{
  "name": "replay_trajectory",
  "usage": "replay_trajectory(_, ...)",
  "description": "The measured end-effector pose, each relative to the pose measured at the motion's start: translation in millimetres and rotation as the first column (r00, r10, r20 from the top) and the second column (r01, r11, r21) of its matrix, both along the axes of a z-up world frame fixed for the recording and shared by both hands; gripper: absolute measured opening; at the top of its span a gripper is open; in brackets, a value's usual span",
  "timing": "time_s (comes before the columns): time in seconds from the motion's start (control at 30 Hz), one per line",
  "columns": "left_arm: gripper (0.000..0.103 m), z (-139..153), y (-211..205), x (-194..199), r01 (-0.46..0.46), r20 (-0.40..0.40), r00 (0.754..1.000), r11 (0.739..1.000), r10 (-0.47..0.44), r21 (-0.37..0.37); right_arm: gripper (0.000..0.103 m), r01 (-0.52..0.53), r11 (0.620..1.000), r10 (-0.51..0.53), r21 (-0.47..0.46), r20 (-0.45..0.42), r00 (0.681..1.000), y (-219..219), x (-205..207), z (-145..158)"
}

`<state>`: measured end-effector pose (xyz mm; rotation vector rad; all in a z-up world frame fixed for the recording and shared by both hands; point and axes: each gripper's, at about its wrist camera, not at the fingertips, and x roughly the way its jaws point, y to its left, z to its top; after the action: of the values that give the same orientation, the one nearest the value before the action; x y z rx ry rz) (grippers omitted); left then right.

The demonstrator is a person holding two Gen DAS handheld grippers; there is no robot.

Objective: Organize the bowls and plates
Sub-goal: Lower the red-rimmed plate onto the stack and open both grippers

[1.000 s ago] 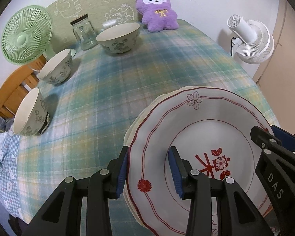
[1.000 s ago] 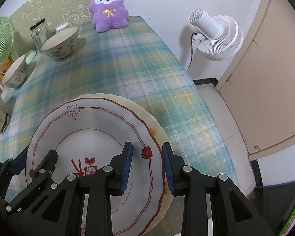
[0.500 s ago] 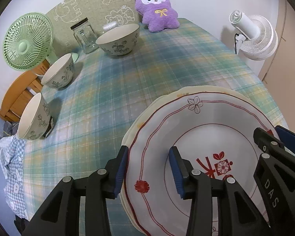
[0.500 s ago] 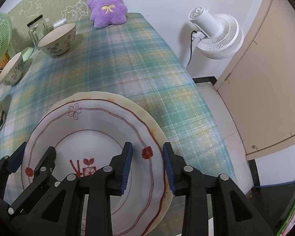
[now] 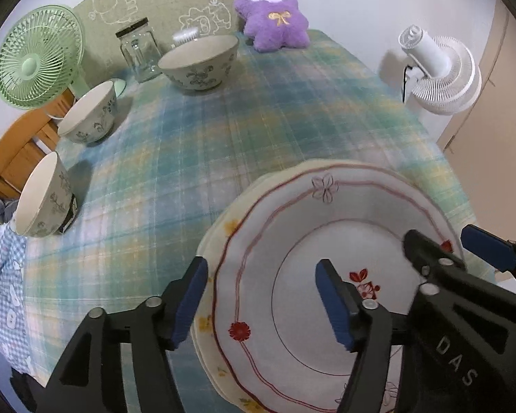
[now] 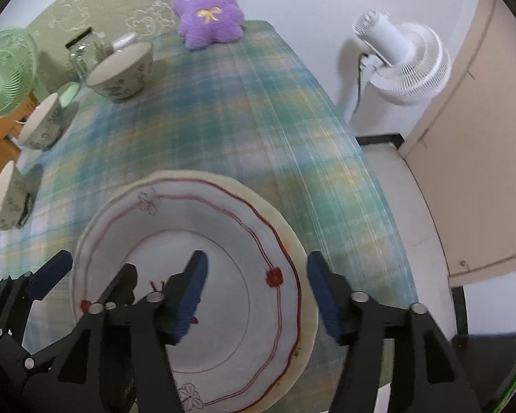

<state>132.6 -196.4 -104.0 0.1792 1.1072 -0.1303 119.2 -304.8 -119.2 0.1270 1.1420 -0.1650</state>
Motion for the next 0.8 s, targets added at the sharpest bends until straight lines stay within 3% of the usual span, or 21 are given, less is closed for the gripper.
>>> replay_trajectory(0.17,0.072,20.1,9.2,8.2,-0.052,0.024,0.998,0.998,0.053,-0.043,0.069,-0.076,0.996,0.074,0.037,0.057,0.996,8.0,15.5,20.4)
replay_trajectory(0.33,0.073,42.5,20.3,11.7,-0.108,0.093,0.989,0.993,0.111,-0.038,0.069,-0.156,0.987,0.152,0.023,0.139,0.979,23.6,25.8,45.5)
replay_trajectory(0.8,0.073,67.4,98.0,15.0,-0.194,0.163,0.966,0.979,0.203,-0.067,0.069,-0.233,0.972,0.234,-0.027,0.199,0.952,101.4,40.4,85.3)
